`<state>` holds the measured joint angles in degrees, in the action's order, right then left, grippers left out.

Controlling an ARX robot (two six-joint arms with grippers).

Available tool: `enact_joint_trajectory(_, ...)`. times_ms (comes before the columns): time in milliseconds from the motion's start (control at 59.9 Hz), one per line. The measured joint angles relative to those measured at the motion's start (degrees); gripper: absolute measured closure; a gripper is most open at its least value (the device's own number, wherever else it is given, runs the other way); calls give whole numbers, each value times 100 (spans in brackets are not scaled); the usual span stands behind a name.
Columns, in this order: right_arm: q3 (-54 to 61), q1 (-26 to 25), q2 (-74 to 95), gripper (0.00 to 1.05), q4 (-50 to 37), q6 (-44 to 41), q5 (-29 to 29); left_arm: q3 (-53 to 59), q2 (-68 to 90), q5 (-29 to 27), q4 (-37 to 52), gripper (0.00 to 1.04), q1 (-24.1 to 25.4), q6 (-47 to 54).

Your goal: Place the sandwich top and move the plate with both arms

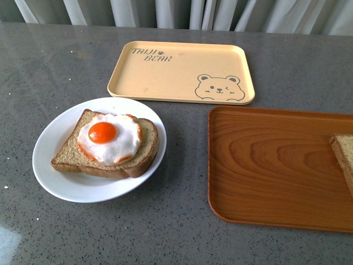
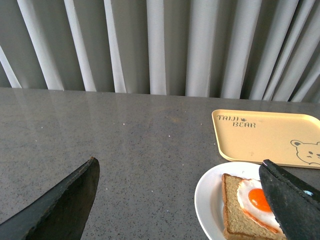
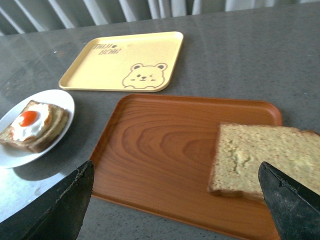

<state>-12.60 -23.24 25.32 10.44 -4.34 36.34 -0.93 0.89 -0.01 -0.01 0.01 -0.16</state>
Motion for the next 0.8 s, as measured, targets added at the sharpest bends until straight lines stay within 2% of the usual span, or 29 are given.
enact_joint_trajectory(117, -13, -409, 529, 9, -332, -26, 70, 0, 0, 0, 0, 9, 0, 0)
enact_joint_trajectory(418, -57, -1268, 2903, 9, -2022, 46, -142, 0, 0, 0, 0, 9, 0, 0)
enact_joint_trajectory(618, -420, -1729, 4273, 9, -2500, 129, -136, 0, 0, 0, 0, 9, 0, 0)
enact_joint_trajectory(802, -761, -1902, 5329, 9, -2828, 129, -205, 0, 0, 0, 0, 9, 0, 0)
